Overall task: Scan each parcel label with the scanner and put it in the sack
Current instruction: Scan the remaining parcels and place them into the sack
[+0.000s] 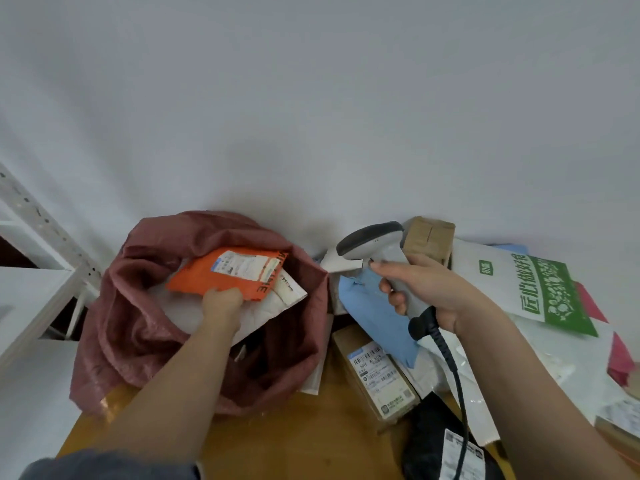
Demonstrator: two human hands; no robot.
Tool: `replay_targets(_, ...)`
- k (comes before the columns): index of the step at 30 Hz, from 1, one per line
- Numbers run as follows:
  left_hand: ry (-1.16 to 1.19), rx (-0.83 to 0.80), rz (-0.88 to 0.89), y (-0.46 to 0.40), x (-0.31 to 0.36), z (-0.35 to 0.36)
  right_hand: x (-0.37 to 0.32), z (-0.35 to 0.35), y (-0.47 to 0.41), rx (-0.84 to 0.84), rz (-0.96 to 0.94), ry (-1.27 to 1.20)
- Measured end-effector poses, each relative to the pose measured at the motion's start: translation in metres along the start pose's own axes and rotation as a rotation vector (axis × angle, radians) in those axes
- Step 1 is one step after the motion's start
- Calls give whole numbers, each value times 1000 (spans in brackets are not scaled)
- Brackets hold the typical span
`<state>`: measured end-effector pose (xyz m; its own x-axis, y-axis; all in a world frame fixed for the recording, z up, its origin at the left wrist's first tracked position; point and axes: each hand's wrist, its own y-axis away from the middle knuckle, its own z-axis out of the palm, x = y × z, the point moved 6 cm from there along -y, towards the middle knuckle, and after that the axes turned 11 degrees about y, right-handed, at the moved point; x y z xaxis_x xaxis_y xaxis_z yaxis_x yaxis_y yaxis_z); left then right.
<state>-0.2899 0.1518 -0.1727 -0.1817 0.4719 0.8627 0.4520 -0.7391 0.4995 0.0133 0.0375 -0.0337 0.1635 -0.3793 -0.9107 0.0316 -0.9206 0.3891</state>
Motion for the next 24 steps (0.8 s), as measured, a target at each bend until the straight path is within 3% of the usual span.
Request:
replay_targets(3,-182,-92,21,0,-6,19,7,-5,3,11,20,-10)
replay_targets(5,-375,-26,56,13,-10,30,12,-9,5,24,34,-16)
replay_targets(7,-358,-1,179,34,-11,46,16,-14,7,37,43,-13)
replay_targets(11,-283,-378,386,85,-23,101,27,-27,10,59,54,-21)
replay_targets(13,-364,-586,317,108,-42,125,34,-34,11,74,61,-32)
replay_targets(16,-511,-796,58,132,-88,149,46,-44,13,83,78,-59)
replay_targets(21,-930,-767,82,136,-147,151,69,-61,17,92,116,-85)
replay_targets(24,-1002,-653,-18,133,-181,144,83,-72,20,99,141,-128)
